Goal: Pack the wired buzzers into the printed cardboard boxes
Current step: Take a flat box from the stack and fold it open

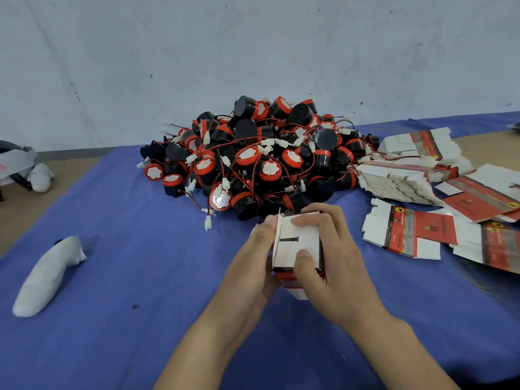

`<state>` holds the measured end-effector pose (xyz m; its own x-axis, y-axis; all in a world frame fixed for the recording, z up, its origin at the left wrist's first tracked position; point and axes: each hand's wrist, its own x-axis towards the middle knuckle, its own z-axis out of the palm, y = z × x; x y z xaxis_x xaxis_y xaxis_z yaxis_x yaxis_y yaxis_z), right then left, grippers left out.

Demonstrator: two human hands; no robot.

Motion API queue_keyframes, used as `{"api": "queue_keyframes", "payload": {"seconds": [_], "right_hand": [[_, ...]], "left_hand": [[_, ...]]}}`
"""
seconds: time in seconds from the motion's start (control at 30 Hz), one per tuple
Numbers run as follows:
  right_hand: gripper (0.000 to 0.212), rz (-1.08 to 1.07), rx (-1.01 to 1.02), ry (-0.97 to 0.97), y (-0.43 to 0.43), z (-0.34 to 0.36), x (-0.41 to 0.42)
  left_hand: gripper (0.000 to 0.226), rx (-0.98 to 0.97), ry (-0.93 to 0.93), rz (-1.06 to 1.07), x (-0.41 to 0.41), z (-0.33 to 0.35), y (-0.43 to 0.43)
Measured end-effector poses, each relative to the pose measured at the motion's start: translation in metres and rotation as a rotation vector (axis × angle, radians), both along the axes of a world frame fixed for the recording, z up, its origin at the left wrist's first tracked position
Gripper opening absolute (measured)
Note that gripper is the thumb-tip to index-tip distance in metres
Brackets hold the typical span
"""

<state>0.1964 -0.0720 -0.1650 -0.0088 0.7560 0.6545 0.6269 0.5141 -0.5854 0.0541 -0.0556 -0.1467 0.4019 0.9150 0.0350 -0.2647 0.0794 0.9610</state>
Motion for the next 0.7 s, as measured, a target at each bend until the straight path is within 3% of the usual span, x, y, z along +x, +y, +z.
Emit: {"api": "queue_keyframes", "payload": {"seconds": [0.17,0.43,0.7], "right_hand": [[0.047,0.029,-0.001,-0.078,-0.001,0.000,0.007],[0.078,0.079,-0.039,-0.170,-0.004,0.001,0.009],[0.074,0.060,-0.049,-0.226,-0.005,0.001,0.008]], "left_hand": [[0.044,0.025,0.034,-0.015,-0.002,-0.003,0.000],[0.042,0.105,0.101,0.064,0.001,-0.015,0.004],[0.042,0.131,0.164,0.078,0.002,-0.019,0.005]]}}
